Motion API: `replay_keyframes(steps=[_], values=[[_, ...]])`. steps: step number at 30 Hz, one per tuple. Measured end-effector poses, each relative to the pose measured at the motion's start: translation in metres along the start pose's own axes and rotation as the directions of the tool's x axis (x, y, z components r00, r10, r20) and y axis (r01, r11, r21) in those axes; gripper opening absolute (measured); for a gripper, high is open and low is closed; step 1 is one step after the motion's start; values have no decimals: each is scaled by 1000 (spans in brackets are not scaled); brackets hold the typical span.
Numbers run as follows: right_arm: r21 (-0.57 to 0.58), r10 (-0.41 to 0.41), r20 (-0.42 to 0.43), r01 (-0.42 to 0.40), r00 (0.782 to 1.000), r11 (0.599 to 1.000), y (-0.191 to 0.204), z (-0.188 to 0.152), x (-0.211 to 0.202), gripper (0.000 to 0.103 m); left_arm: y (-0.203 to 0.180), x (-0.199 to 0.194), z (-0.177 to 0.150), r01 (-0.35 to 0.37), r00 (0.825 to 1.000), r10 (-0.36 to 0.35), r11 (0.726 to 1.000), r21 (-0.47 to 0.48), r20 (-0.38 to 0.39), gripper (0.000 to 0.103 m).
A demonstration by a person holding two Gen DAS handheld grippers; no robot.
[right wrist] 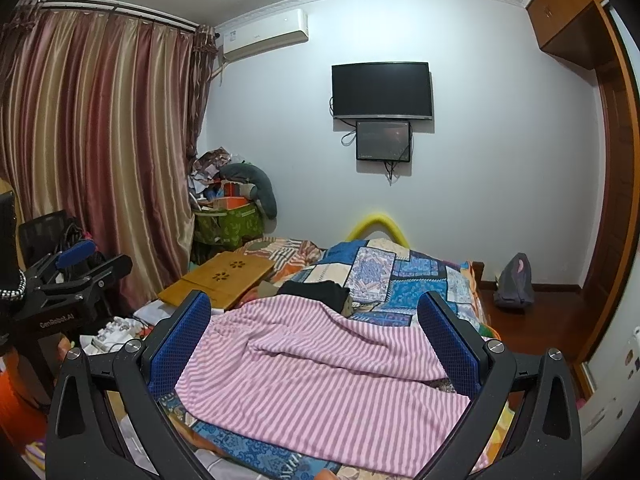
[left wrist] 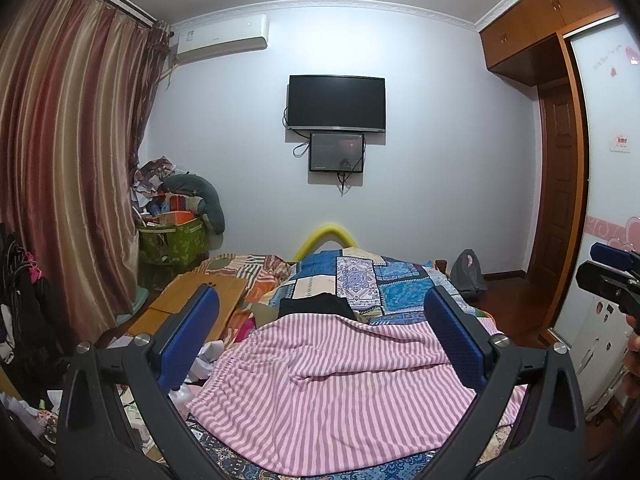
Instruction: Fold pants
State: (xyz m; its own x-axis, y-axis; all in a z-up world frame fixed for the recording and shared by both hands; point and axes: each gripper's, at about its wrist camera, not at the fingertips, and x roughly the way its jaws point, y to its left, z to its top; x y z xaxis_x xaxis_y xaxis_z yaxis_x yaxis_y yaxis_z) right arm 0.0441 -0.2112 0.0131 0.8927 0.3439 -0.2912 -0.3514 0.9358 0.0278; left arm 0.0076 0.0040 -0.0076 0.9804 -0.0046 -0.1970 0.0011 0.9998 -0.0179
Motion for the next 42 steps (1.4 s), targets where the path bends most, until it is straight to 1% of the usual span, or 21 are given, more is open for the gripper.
replay_keyframes(steps=[14, 42], values=[[-1, 9, -8, -9, 1000, 1000, 5, 0, 3, 103, 2, 2, -1, -17, 1000, 17, 1000, -9, -6, 103], [5, 11, -16, -11, 1000, 1000, 1, 0, 3, 103, -1, 2, 1, -10, 1000, 10, 1000, 5, -1, 103]])
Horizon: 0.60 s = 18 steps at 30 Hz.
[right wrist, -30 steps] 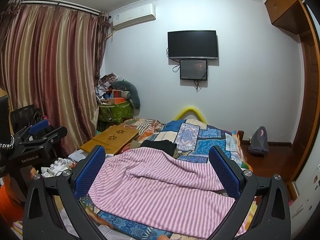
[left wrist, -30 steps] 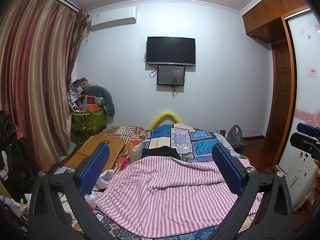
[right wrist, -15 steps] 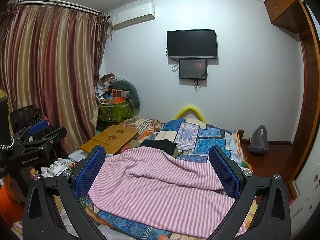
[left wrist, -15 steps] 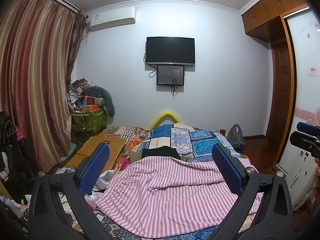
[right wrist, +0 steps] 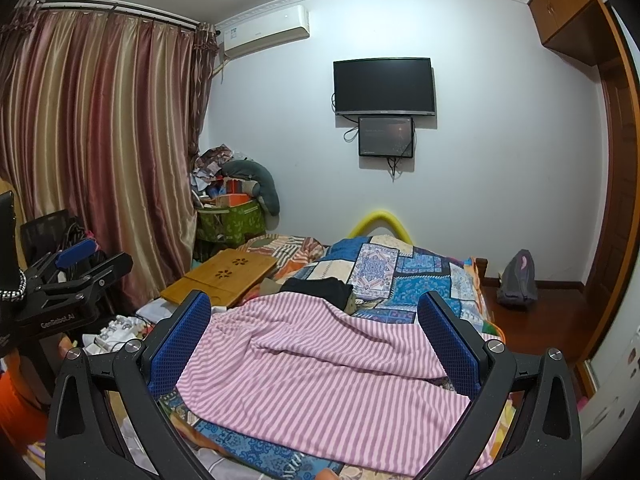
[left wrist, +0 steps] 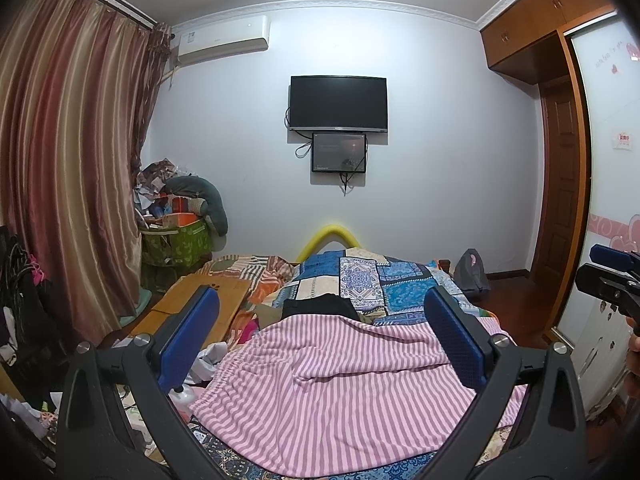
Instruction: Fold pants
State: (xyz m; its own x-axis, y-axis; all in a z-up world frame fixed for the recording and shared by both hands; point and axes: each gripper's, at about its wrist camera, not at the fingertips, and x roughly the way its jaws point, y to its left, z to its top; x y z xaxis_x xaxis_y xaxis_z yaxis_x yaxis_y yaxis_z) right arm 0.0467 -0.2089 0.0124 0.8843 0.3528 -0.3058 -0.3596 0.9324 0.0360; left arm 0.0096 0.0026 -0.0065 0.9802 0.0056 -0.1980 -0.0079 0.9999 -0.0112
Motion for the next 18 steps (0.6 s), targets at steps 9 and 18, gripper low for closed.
replay_keyframes(steps=[9, 18], values=[[2, -3, -13, 3, 1000, 1000, -3, -3, 4, 103, 0, 3, -2, 4, 1000, -4, 1000, -6, -9, 103], [17, -51, -33, 52, 998, 999, -13, -11, 9, 103, 10, 22, -10, 7, 999, -7, 1000, -15, -46, 103]])
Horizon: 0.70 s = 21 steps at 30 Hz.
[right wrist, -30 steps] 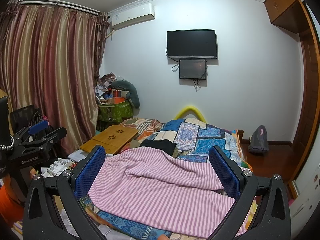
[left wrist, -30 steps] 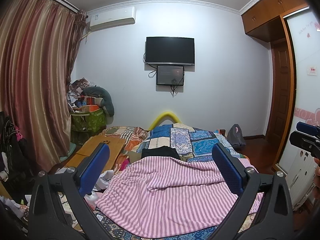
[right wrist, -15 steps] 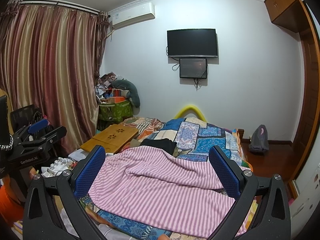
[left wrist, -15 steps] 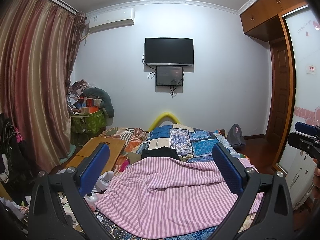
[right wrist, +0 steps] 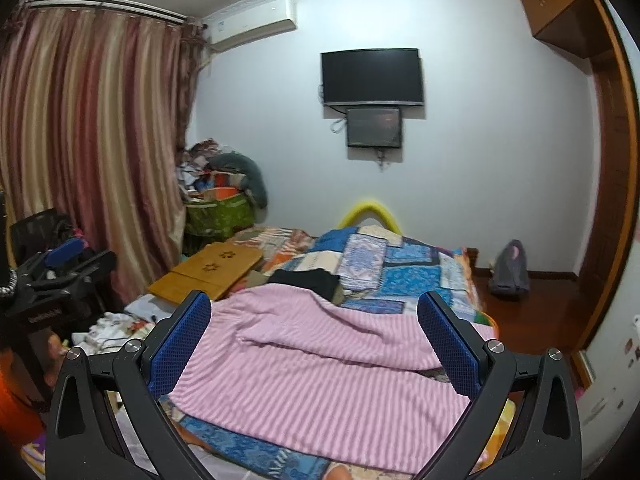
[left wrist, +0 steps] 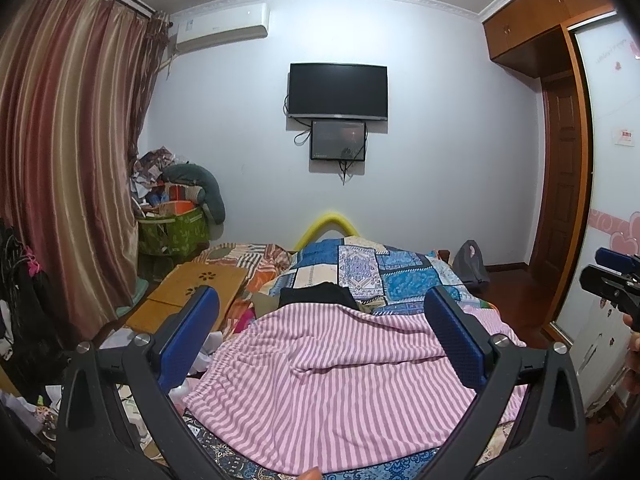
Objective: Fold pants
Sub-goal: 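Grasp the pants waistband with the left tool while the right tool grasps the leg hem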
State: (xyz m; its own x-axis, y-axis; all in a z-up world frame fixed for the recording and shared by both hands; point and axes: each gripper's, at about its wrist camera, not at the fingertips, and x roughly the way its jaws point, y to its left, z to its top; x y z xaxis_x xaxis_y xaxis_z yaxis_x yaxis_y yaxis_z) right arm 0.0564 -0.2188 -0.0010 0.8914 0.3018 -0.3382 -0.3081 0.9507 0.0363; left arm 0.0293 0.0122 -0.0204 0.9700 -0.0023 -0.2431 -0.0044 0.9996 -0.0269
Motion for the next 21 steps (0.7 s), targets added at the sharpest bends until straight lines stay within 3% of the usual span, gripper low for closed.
replay_keyframes(steps=[6, 10, 14, 21], values=[[-10, -104, -60, 103, 993, 995, -35, -19, 12, 103, 35, 42, -10, -58, 995, 57, 998, -13, -87, 103], [32, -166, -121, 171, 979, 985, -72, -33, 20, 103, 68, 84, -28, -115, 976, 111, 993, -11, -185, 103], [84, -244, -194, 264, 950, 961, -112, -50, 25, 101, 103, 130, -63, -206, 934, 196, 979, -1, -299, 91], [128, -355, -345, 418, 869, 899, -178, -92, 43, 85, 154, 197, -138, -326, 824, 301, 945, 33, -480, 83]])
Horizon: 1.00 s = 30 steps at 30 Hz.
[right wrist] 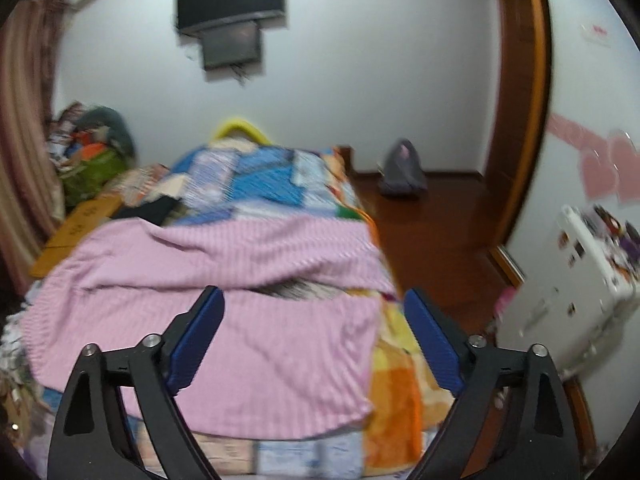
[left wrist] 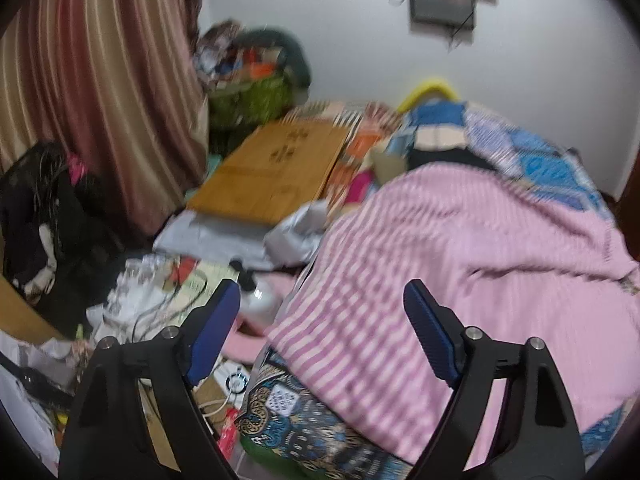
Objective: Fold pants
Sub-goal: 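Grasp the pants waistband with the left tool while the right tool grasps the leg hem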
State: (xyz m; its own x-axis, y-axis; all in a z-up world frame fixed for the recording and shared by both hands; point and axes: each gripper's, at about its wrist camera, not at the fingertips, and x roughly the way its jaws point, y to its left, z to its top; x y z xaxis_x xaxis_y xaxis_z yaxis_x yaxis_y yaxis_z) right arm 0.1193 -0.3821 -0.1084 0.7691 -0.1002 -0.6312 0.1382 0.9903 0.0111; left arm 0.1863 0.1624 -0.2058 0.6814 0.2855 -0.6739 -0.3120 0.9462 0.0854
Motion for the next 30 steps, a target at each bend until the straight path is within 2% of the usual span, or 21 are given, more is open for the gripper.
replay_keyframes(steps=[5, 11, 14, 17, 19, 20, 21, 23, 26, 30], values=[[84, 25, -96, -17, 995, 996, -31, -16, 50, 85, 13, 55, -16, -73, 991, 70, 997, -19, -111, 77], [86, -4, -211, 23, 978, 996, -52, -35, 112, 82, 22, 102, -40, -129, 967, 122, 991, -19, -224, 66], [96, -8, -264, 35, 964, 995, -64, -41, 141, 70, 22, 119, -50, -131, 957, 119, 991, -30, -266, 61], [132, 16, -324, 28, 946, 991, -73, -45, 172, 61, 21, 123, -53, -140, 956, 123, 989, -49, -265, 60], [126, 16, -360, 32, 933, 991, -74, -47, 191, 54, 19, 123, -52, -133, 957, 116, 990, -49, -264, 53], [126, 24, -372, 25, 928, 992, -74, -48, 199, 48, 16, 124, -52, -126, 958, 110, 991, -46, -265, 46], [130, 42, -379, 9, 924, 991, -73, -50, 205, 39, 12, 124, -52, -133, 958, 120, 991, -32, -262, 42], [133, 64, -380, -14, 923, 991, -68, -52, 214, 30, 1, 122, -51, -167, 954, 166, 986, 16, -251, 36], [50, 6, -361, 12, 932, 999, -55, -53, 211, 15, -14, 119, -51, -221, 945, 235, 972, 85, -229, 28], [8, -80, -345, 88, 935, 996, -65, -50, 205, 10, -16, 112, -51, -249, 940, 265, 964, 95, -215, 18]])
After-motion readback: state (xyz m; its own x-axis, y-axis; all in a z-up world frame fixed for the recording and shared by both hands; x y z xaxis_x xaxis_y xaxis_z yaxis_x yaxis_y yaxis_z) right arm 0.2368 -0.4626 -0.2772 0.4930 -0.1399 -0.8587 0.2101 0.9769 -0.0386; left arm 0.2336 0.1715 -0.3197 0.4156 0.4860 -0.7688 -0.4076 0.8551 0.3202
